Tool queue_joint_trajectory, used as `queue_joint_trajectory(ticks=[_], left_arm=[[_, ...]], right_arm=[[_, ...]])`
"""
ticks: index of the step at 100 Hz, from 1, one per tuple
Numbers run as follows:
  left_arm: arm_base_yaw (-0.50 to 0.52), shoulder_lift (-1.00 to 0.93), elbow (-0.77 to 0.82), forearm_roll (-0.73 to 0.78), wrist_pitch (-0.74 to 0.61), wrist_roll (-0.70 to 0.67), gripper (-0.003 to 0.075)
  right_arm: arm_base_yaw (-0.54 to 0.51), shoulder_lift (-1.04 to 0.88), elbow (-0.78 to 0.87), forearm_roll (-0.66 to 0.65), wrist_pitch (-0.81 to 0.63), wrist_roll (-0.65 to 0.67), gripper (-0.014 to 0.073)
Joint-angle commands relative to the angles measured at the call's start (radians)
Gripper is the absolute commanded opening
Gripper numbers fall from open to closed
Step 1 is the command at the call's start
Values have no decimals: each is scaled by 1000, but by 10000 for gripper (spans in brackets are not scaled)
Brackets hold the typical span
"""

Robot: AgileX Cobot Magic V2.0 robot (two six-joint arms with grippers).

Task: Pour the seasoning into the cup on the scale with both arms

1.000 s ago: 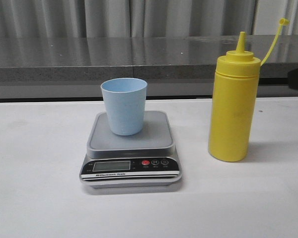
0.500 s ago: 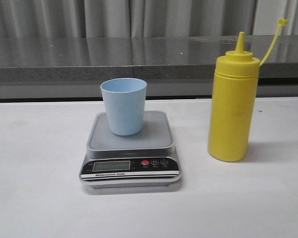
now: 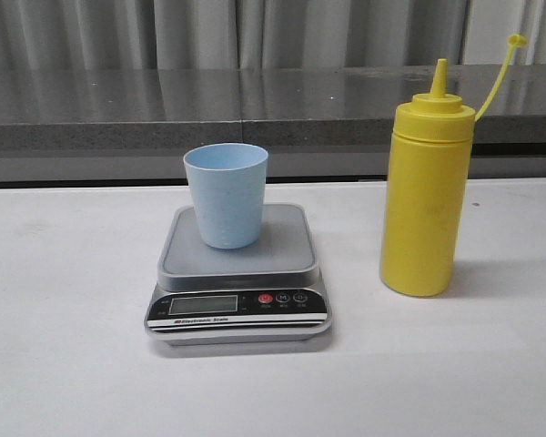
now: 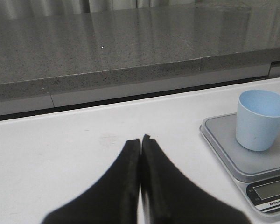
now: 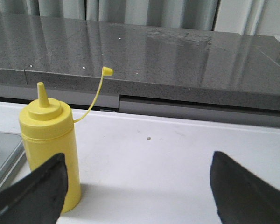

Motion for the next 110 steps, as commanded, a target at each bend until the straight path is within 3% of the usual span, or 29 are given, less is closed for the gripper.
queue_joint_trajectory(ticks=[1, 21, 31, 45, 73, 110], left_arm=[[2, 5, -29, -4, -83, 1, -18], [2, 5, -29, -4, -83, 1, -18], [2, 5, -29, -4, -83, 1, -18], [2, 5, -29, -4, -83, 1, -18], [2, 5, -29, -4, -83, 1, -18], [2, 5, -29, -4, -83, 1, -18]], right_arm=[[29, -29, -25, 22, -29, -41, 612], [104, -118, -25, 21, 105, -64, 608], [122, -160, -25, 16, 114, -65, 552], [123, -189, -25, 11, 119, -65, 388], [123, -189, -25, 11, 150, -65, -69], [123, -189, -24, 11, 151, -64, -67]])
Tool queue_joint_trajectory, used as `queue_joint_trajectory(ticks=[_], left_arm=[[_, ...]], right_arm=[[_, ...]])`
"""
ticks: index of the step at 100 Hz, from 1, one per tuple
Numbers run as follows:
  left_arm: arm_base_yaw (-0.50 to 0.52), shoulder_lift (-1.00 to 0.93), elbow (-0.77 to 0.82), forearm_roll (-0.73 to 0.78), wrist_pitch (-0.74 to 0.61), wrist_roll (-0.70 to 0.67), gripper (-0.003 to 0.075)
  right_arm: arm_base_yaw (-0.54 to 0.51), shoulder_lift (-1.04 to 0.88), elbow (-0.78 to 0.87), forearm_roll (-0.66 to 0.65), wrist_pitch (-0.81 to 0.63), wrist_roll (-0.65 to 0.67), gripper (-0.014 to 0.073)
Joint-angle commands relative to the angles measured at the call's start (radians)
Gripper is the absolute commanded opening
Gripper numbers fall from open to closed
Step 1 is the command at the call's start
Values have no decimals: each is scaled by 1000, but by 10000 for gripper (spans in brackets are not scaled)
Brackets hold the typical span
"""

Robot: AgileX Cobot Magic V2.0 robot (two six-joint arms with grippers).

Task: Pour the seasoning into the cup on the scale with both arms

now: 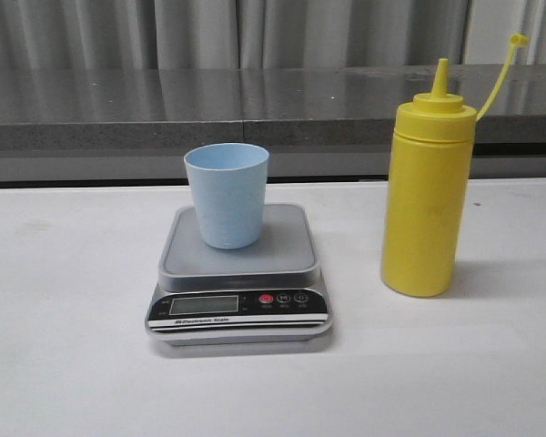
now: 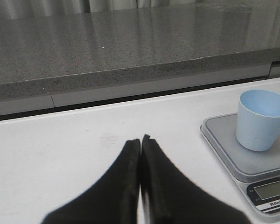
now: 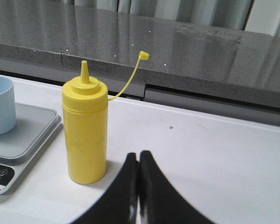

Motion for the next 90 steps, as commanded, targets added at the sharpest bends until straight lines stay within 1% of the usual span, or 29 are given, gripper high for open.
queue_joint_trajectory(ticks=[1, 42, 59, 71, 90], left_arm=[[2, 5, -29, -4, -83, 1, -18], [2, 5, -29, -4, -83, 1, -18], [2, 5, -29, -4, -83, 1, -18], [2, 5, -29, -4, -83, 1, -18], [2, 5, -29, -4, -83, 1, -18]], right_arm=[[2, 8, -24, -7, -71, -8, -67], [2, 8, -22, -7, -71, -8, -67], [-7, -23, 10, -51, -73, -8, -67], [-36, -90, 59, -50, -73, -8, -67], [-120, -222, 143, -41, -73, -7, -67]])
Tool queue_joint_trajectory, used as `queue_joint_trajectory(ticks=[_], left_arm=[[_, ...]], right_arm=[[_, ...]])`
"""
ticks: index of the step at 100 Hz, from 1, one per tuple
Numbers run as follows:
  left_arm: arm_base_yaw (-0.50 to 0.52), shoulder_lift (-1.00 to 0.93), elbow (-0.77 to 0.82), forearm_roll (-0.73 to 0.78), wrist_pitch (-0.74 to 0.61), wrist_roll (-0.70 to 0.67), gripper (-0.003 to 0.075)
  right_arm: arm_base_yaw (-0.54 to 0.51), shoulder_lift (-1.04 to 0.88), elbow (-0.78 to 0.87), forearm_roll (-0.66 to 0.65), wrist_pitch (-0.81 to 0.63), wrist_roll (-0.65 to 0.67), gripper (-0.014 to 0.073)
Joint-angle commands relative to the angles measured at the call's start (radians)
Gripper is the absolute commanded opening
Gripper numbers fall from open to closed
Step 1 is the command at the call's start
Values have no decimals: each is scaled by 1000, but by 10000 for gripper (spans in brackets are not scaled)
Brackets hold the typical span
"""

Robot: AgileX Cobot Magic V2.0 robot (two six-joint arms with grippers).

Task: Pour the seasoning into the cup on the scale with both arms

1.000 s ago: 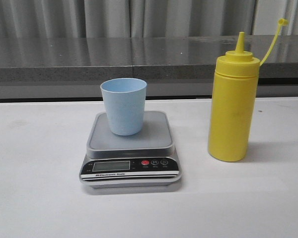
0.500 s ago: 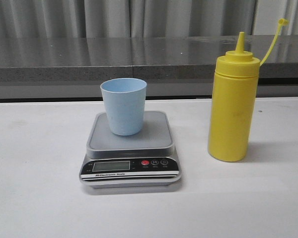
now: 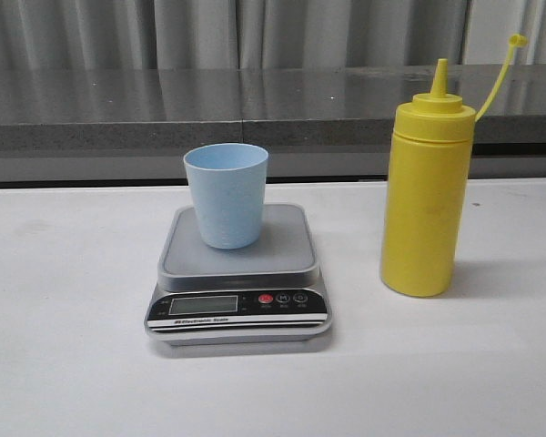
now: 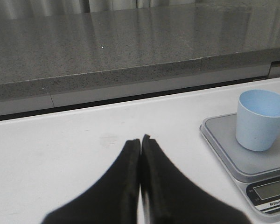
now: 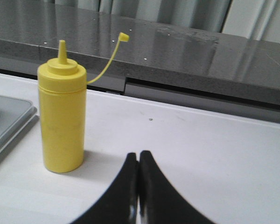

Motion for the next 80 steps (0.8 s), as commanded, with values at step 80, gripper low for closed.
queue_joint_trajectory(ticks=[80], left_arm=[[2, 7, -29, -4, -83, 1, -18]], right_arm=[[-92, -70, 138, 14, -194, -2, -67]])
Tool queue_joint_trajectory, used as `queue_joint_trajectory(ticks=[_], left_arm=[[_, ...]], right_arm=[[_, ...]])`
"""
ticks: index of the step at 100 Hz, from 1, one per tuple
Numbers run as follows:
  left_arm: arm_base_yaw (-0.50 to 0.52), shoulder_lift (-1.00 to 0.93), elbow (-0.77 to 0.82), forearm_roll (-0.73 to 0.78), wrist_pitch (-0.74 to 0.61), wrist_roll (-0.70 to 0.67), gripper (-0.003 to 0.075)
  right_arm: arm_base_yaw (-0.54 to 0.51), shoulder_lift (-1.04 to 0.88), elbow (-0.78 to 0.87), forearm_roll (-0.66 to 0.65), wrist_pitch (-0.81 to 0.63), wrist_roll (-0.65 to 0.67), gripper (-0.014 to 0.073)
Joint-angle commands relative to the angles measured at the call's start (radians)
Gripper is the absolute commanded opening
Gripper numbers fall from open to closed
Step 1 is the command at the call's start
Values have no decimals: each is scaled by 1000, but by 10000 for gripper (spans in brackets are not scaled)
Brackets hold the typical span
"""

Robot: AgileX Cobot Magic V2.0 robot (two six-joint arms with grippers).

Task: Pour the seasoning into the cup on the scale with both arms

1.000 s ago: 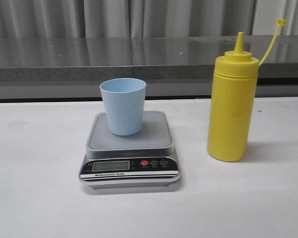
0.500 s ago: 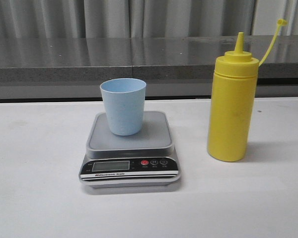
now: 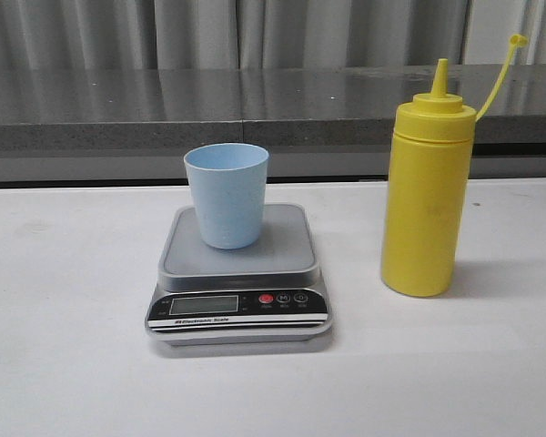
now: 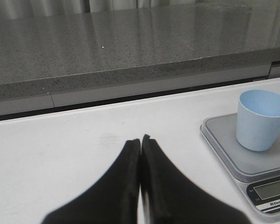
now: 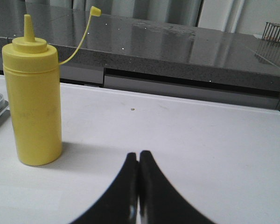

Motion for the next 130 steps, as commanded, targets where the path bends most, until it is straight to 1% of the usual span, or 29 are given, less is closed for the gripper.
queue_joint_trajectory(ticks=[1, 75, 82, 88, 94, 113, 130], left_arm=[[2, 7, -29, -4, -81, 1, -18], [2, 7, -29, -4, -81, 1, -18], [2, 7, -29, 22, -81, 1, -18], [2, 0, -29, 74, -81, 1, -18], [2, -17, -22, 109, -87, 1, -18], [6, -134, 43, 109, -163, 1, -18], [76, -249, 130, 104, -172, 1, -18]], right_arm=[[-4, -18, 1, 4, -89, -2, -67], [-4, -18, 1, 4, -89, -2, -67], [-4, -18, 1, 4, -89, -2, -67], [-4, -18, 1, 4, -89, -2, -67], [-4, -18, 1, 4, -89, -2, -67], [-4, -18, 1, 4, -89, -2, -67], [-4, -18, 1, 4, -89, -2, -67]])
